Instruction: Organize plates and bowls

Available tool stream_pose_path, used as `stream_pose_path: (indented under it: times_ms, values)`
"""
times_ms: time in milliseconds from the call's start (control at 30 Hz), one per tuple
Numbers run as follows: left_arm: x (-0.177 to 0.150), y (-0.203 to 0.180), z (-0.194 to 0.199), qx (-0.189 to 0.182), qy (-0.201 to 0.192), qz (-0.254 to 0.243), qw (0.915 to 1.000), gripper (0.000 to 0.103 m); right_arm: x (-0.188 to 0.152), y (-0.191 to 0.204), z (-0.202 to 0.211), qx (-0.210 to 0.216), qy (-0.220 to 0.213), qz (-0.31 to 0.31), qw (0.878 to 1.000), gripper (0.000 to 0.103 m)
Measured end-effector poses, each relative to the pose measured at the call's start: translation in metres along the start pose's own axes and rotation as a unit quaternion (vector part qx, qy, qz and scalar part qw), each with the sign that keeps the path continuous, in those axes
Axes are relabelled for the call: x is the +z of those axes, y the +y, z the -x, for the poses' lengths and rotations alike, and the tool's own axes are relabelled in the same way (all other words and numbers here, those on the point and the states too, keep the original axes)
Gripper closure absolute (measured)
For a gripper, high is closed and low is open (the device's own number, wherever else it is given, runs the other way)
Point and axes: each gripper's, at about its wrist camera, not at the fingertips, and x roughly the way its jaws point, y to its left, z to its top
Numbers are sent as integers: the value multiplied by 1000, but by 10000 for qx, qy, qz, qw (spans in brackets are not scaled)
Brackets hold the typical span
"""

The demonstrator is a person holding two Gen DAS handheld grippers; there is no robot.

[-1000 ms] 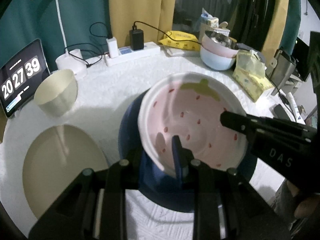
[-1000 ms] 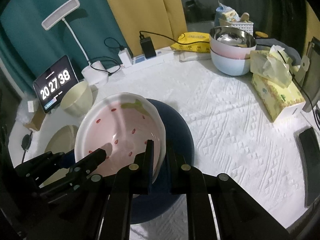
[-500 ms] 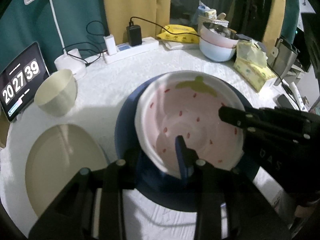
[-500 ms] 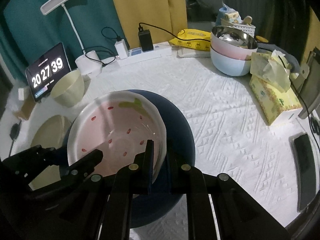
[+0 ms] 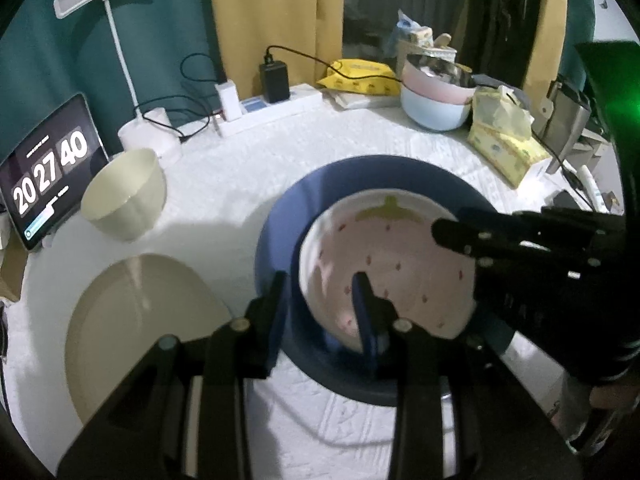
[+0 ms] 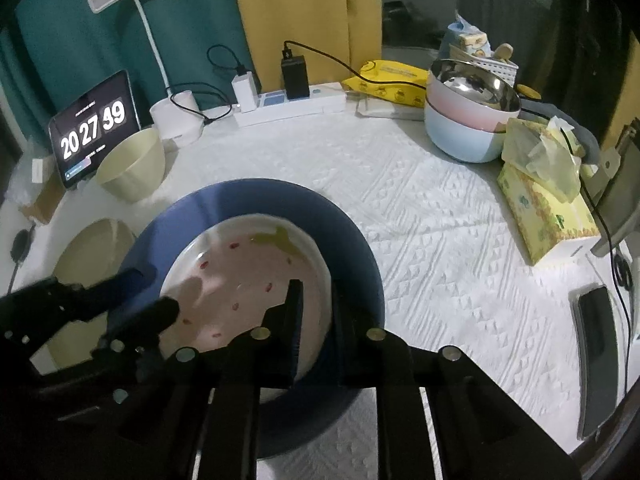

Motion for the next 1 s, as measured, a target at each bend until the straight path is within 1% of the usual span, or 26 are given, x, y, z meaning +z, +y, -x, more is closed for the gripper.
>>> stream_pose_path:
  times_ms: [67, 167, 300, 467, 700, 733, 800, 833, 1000]
  values:
    - [0, 1, 1, -20, 0, 14, 10000, 70, 0, 4, 0, 68, -13, 98, 9999, 72]
    - [1, 2, 4, -8, -42, 22, 10000, 69, 0, 9, -1, 138, 17, 166, 9998, 62]
    - [1, 8, 11, -44, -135, 89, 9999, 69, 1, 9, 0, 128, 9, 139, 9998, 62]
    - [4, 20, 18, -98, -263, 247, 9993, 69, 5, 7, 12, 120, -176, 50, 9998, 61]
    - [6, 32, 31, -184, -500, 388, 9978, 69, 10, 15, 19, 112, -234, 149, 9996, 61]
    - [6, 34, 33, -177, -537, 404, 9976, 68, 11, 16, 19, 111, -235, 161, 9995, 61]
    - [6, 38, 35, -189, -582, 449, 9971, 60, 12, 19, 19, 108, -237, 181, 9995, 61]
    - [5, 41, 37, -212, -612, 487, 9967, 58, 13, 21, 19, 109, -236, 198, 9995, 61]
    - [4, 49, 40, -202, -646, 589, 9960, 58, 16, 30, 20, 127, -227, 261, 9993, 61]
